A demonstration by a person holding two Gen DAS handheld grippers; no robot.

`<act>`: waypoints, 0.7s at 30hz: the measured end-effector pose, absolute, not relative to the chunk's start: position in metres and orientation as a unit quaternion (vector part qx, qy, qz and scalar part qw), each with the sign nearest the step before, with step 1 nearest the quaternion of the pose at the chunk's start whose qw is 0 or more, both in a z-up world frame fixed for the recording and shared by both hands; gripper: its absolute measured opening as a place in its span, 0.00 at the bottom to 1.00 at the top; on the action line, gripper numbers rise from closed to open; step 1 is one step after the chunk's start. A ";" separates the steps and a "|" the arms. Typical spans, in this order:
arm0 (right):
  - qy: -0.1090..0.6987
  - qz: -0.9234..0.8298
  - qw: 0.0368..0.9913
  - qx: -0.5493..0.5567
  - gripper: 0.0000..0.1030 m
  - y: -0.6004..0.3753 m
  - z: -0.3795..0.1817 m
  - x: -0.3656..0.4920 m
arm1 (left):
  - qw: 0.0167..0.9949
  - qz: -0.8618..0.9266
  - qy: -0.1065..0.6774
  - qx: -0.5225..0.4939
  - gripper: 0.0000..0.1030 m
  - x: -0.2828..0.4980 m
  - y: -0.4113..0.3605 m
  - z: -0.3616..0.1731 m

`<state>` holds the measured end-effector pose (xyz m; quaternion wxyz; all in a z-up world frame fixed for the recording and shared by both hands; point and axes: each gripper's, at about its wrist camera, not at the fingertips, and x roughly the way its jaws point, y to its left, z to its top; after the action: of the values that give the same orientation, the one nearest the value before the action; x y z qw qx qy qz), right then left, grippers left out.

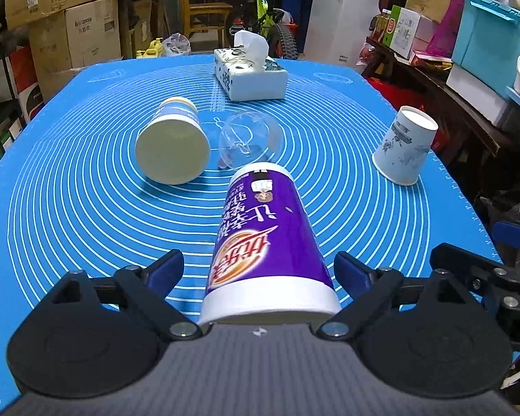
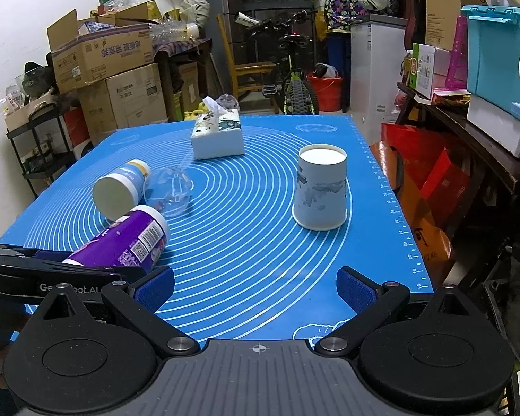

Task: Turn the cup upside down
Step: 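Lift the purple cup with the left tool and carry it toward the white printed cup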

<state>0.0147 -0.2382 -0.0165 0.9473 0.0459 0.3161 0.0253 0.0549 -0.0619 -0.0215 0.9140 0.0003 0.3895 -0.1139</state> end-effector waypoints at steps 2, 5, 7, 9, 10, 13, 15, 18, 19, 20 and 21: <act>0.315 0.025 0.948 0.047 0.97 -0.238 -0.015 0.014 | 0.914 -0.114 0.389 -0.002 0.90 0.053 -0.061 -0.017; 0.314 0.029 0.947 0.055 0.97 -0.241 -0.010 0.016 | 0.918 -0.113 0.381 -0.008 0.90 0.050 -0.057 -0.005; 0.312 0.035 0.948 0.059 0.97 -0.242 -0.004 0.019 | 0.922 -0.113 0.370 -0.013 0.90 0.045 -0.051 0.005; 0.317 0.047 0.946 0.057 0.97 -0.239 0.002 0.025 | 0.929 -0.104 0.355 -0.014 0.91 0.041 -0.042 0.017; 0.322 0.056 0.943 0.055 0.97 -0.237 0.005 0.029 | 0.933 -0.096 0.347 -0.014 0.93 0.040 -0.038 0.022; 0.336 0.086 0.936 0.061 0.97 -0.227 0.010 0.043 | 0.941 -0.065 0.331 -0.013 0.94 0.040 -0.023 0.033; 0.351 0.101 0.928 0.067 0.97 -0.219 0.009 0.054 | 0.944 -0.044 0.327 -0.011 0.94 0.045 -0.013 0.034; 0.383 0.120 0.912 0.080 0.97 -0.208 0.006 0.075 | 0.940 -0.019 0.339 -0.016 0.94 0.055 0.002 0.028; 0.395 0.125 0.906 0.085 0.97 -0.207 0.004 0.083 | 0.939 -0.013 0.343 -0.018 0.94 0.058 0.006 0.025; 0.411 0.129 0.898 0.090 0.97 -0.205 0.002 0.094 | 0.938 -0.006 0.346 -0.020 0.94 0.060 0.010 0.022; 0.426 0.129 0.890 0.093 0.97 -0.203 0.000 0.103 | 0.937 0.001 0.350 -0.022 0.94 0.063 0.013 0.018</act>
<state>0.1033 -0.2035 0.0001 0.8905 0.0930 0.4264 0.1290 0.0627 0.0135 0.0180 0.9366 -0.0219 0.3498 0.0009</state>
